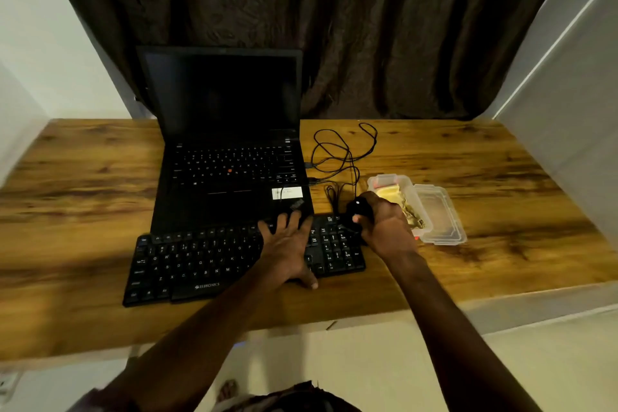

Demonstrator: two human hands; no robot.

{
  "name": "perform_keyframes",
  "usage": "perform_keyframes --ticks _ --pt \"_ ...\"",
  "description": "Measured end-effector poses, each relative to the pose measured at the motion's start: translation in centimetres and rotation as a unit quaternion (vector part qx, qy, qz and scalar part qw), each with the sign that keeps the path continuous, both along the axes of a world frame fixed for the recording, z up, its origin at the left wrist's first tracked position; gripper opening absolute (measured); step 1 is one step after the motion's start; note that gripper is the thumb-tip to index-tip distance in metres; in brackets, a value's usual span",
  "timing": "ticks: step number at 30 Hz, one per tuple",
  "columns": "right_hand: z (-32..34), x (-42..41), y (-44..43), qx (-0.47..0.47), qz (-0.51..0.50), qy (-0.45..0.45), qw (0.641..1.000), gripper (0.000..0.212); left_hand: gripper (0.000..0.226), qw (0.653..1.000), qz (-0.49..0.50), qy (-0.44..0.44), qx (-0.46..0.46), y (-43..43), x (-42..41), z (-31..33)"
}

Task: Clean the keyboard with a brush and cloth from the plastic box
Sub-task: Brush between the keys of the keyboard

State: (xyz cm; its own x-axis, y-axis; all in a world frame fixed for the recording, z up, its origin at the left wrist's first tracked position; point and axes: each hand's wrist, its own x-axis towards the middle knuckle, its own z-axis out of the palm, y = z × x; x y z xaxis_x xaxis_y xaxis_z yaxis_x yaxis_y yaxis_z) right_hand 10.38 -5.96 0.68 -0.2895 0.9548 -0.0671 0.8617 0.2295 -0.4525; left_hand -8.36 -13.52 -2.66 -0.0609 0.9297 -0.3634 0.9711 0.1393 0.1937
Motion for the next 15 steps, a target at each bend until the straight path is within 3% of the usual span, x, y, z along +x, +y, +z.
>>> perform_keyframes --ticks 4,10,15 --pt "0.6 -1.5 0.0 -0.014 -0.049 -0.005 0.999 0.048 0.141 1.000 0.003 0.000 0.001 -0.1 0.0 0.1" --pt "0.0 -5.7 -2.3 -0.026 -0.021 0.007 0.999 0.055 0.145 1.000 0.012 0.002 0.000 -0.3 0.0 -0.1" --pt "0.3 -5.8 -2.6 -0.025 -0.054 0.010 0.998 0.052 0.144 1.000 0.004 -0.007 0.014 -1.0 -1.1 -0.7"
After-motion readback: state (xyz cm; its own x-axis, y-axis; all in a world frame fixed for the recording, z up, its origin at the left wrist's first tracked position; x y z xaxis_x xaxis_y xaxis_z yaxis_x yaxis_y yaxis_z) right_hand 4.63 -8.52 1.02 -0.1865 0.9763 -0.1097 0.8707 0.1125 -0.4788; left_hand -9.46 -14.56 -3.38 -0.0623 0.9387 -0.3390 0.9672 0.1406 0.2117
